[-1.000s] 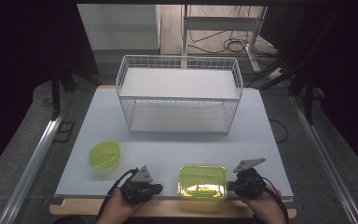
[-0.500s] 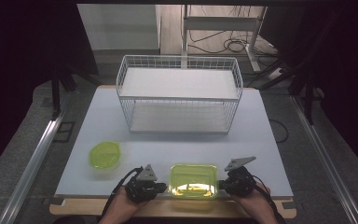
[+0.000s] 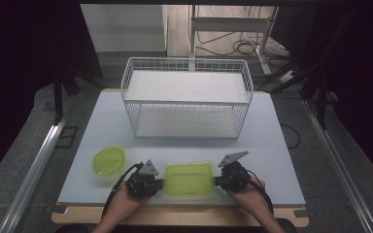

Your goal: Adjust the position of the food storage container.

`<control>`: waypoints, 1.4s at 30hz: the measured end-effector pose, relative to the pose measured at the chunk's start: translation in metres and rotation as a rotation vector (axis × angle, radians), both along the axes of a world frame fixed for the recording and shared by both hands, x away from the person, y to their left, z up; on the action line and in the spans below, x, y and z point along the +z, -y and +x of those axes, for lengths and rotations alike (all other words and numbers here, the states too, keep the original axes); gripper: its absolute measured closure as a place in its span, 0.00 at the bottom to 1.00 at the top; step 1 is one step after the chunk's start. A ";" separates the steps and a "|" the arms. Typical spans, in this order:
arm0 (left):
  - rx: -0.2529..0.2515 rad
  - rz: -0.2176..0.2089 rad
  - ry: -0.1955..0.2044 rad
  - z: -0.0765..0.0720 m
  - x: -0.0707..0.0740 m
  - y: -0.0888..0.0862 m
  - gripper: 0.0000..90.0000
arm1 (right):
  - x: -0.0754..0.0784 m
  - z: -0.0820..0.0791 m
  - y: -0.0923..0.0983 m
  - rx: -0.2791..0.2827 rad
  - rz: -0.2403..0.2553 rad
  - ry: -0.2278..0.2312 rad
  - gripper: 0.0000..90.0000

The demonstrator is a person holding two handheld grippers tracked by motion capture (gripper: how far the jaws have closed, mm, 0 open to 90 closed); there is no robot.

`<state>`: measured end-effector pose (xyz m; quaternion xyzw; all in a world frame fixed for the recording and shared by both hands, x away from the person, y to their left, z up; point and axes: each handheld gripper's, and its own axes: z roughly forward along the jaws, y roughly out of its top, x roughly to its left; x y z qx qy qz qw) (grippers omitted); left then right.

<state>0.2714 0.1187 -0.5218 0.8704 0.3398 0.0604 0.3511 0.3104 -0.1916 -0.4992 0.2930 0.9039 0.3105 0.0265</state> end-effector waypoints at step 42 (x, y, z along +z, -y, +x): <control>0.112 -0.092 0.083 -0.047 0.030 -0.042 0.20 | 0.025 -0.027 0.030 -0.094 0.124 0.154 0.35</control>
